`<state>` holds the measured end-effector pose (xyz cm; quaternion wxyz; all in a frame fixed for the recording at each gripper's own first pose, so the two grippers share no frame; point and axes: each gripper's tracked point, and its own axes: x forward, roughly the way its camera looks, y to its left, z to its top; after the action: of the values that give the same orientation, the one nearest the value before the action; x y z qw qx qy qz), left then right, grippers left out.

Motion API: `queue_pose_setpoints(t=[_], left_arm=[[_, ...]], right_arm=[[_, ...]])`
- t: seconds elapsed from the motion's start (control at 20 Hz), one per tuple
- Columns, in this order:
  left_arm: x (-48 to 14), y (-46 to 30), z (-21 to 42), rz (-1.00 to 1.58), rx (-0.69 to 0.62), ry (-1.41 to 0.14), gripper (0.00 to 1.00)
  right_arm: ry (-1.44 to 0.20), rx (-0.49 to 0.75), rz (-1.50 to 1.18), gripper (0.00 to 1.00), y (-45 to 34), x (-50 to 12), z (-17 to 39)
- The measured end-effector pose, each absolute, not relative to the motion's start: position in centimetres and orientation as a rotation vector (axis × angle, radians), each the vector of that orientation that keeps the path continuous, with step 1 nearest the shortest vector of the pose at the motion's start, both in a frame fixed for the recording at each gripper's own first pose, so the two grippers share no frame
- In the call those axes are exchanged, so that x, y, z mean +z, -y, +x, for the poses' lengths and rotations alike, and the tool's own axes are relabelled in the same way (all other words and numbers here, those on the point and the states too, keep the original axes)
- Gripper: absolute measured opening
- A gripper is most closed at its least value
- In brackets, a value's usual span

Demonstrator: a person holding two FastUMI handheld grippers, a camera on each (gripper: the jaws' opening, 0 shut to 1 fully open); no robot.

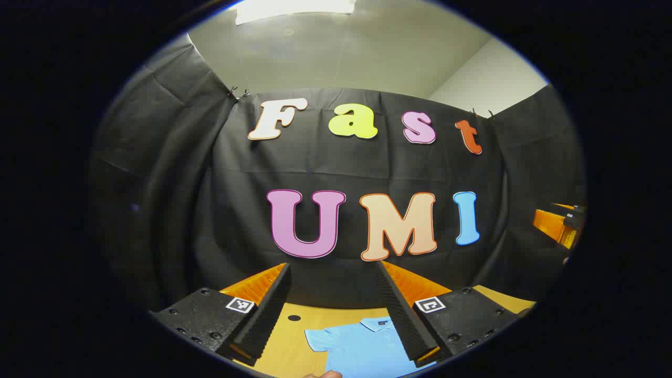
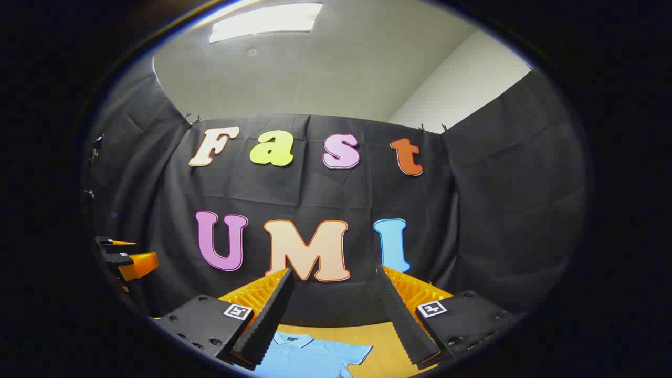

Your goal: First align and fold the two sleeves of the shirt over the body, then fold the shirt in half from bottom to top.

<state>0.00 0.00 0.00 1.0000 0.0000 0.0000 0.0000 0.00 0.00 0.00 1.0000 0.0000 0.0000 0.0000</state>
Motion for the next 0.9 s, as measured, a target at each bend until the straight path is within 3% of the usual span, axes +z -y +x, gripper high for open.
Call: queue_pose_setpoints(t=[0.9], left_arm=[[-0.8,-2.2,-0.7,0.001,0.011,-0.014,0.94]], right_arm=[[-0.022,0.030,-0.043,0.98,-3.1,-0.6,-0.2]])
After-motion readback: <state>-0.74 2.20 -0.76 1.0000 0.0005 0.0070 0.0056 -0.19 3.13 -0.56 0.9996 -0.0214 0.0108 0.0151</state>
